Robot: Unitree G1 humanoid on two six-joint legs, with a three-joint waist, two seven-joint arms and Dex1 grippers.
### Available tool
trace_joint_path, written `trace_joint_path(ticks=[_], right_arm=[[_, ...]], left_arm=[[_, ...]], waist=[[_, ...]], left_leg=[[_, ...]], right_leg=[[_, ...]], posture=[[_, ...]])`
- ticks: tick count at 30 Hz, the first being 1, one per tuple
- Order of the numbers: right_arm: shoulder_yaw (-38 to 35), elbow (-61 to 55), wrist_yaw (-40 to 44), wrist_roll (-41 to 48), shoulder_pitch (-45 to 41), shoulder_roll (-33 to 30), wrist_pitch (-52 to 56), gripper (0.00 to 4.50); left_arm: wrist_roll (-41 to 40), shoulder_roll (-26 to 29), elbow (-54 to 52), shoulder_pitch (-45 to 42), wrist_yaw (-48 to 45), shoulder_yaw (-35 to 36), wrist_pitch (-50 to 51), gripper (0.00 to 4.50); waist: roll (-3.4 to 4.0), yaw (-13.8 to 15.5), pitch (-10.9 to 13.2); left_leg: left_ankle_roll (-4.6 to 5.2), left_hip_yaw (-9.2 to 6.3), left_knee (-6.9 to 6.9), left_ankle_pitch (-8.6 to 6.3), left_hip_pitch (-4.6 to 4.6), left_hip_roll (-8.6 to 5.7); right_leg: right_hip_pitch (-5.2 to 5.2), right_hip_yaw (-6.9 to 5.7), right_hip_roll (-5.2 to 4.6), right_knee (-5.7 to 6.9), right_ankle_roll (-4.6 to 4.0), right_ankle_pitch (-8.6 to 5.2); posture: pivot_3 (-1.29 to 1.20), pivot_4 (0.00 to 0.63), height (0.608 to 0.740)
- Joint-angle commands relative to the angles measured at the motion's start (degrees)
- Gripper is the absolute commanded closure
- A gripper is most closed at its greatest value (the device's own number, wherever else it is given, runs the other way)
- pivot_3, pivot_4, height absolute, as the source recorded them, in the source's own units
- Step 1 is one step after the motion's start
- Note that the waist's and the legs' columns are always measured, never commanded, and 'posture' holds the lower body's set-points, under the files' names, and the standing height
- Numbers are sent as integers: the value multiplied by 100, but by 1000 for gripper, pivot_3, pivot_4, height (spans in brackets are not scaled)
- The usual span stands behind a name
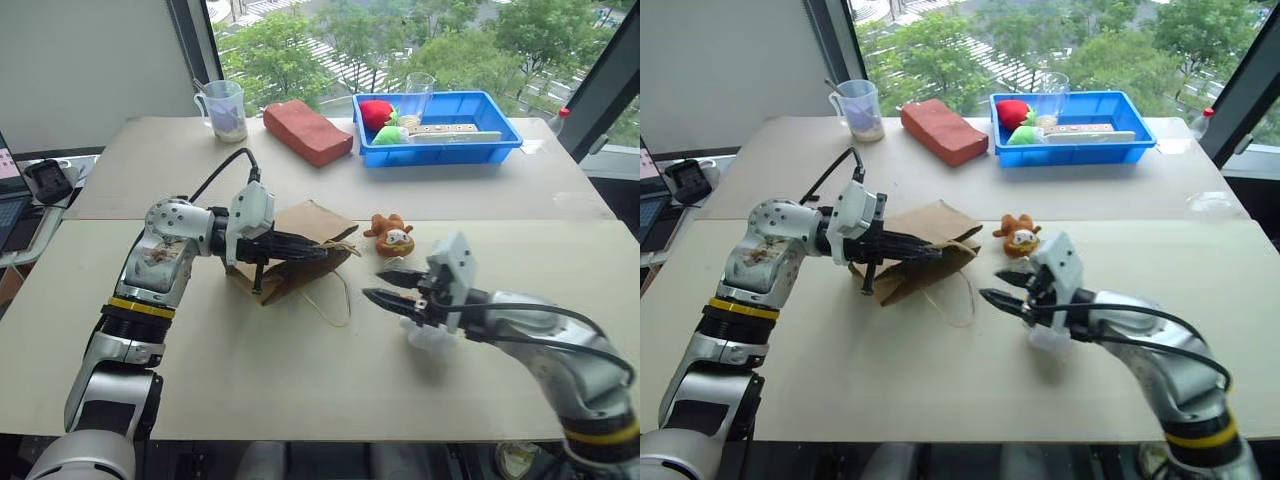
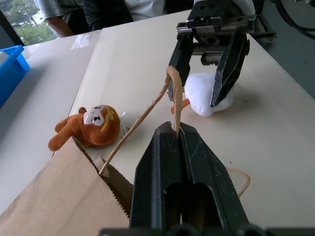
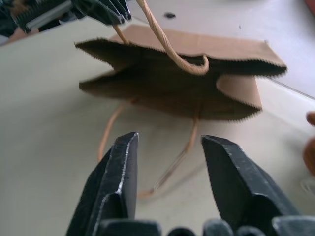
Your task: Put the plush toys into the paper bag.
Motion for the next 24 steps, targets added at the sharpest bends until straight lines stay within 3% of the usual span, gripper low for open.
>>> trace_joint_path(ticks=[1, 4, 13, 17, 24], right_arm=[[310, 443, -194, -280, -464, 574, -311, 3600], [552, 1082, -351, -541, -826, 1198, -484, 4450], [863, 3949, -521, -1691, -1546, 2549, -2020, 4450], [972, 4935, -637, -2228, -1759, 2807, -2413, 4450], [897, 5244, -752, -2544, -1829, 2951, -2317, 4450]], left_arm=[[-80, -25, -46, -152, 108, 174, -44, 4500], [-117, -96, -80, -203, 231, 211, -3, 4500], [-85, -129, -55, -266, 354, 280, -142, 4500], [16, -85, -61, -257, 525, 346, -235, 4500], [255, 62, 46, -329, 1431, 747, -306, 4500]], waist=[[0, -9, 0], [0, -5, 0], [1, -42, -1], [2, -51, -1], [3, -129, -1]], left_leg=[[0, -1, 0, 0, 0, -1], [0, -7, -2, 0, 2, 0], [-2, -12, -7, 1, 2, -1], [-4, -13, -9, 2, 5, 0], [-15, -15, -10, 8, 13, -1]], right_leg=[[-1, 0, 0, 2, 0, 0], [-3, -1, 3, 25, 0, 0], [-9, -3, 4, 45, 0, 0], [-11, -3, 4, 46, 0, 0], [-9, -1, 4, 58, -1, 0]], posture=[[0, 150, 740], [0, 150, 740], [0, 150, 740], [0, 150, 740], [0, 150, 740]])
